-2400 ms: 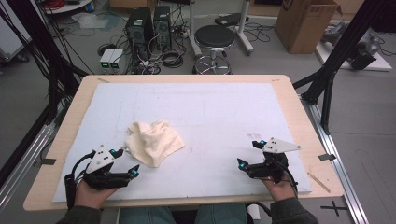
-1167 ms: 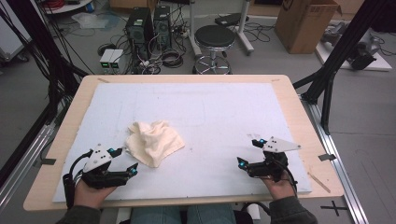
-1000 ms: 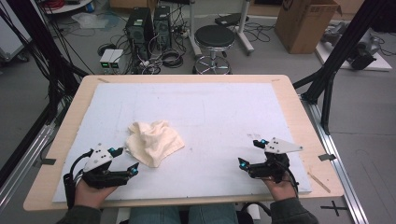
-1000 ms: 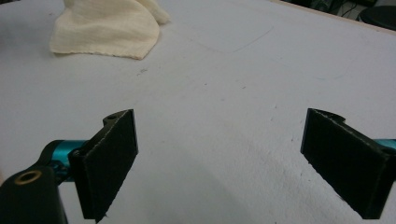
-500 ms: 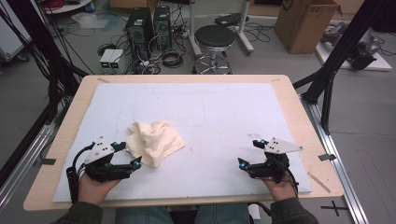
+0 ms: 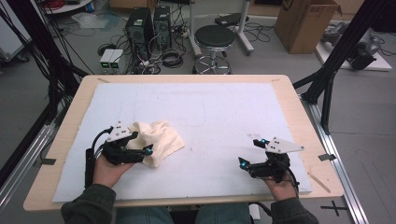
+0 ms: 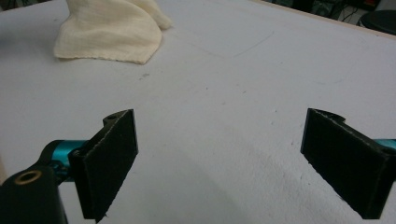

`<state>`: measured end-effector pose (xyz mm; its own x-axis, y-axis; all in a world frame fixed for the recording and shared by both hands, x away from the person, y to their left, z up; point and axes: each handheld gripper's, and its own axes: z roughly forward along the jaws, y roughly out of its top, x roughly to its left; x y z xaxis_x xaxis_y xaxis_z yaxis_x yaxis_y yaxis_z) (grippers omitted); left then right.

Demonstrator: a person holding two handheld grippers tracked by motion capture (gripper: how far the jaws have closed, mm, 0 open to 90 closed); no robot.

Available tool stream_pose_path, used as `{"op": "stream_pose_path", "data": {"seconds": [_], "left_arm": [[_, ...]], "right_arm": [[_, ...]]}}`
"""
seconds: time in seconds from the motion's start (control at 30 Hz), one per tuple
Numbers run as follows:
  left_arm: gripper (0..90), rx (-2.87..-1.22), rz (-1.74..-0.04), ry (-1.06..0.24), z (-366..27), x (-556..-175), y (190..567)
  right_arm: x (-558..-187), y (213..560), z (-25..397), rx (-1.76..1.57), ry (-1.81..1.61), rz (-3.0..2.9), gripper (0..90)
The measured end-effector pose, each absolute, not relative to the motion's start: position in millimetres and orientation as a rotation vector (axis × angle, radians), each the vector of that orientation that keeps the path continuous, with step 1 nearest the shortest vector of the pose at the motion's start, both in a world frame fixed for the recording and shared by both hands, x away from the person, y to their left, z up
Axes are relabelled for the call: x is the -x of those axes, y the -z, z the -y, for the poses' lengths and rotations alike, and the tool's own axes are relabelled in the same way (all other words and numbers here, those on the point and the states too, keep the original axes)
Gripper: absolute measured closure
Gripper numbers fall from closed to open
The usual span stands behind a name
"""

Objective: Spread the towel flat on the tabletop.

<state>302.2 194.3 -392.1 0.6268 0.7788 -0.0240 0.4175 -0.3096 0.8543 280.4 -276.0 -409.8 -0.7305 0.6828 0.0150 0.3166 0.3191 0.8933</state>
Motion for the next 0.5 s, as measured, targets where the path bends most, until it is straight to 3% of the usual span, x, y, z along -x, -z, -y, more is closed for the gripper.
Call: {"op": "stream_pose_path", "data": {"seconds": [0.23, 0.43, 0.5], "left_arm": [[31.5, -1.939, -0.999, -0.477, -187, -325, 401], [51.5, -1.992, -1.016, -0.471, -179, -338, 412], [53.6, -2.004, -1.034, -0.463, -177, -341, 415]], "right_arm": [[-281, 410, 274, -0.873, -1.383, -2.24, 10.3], [-282, 411, 274, -0.857, -1.395, -2.24, 10.3], [-282, 411, 274, -0.861, -1.396, -2.245, 10.3]]}}
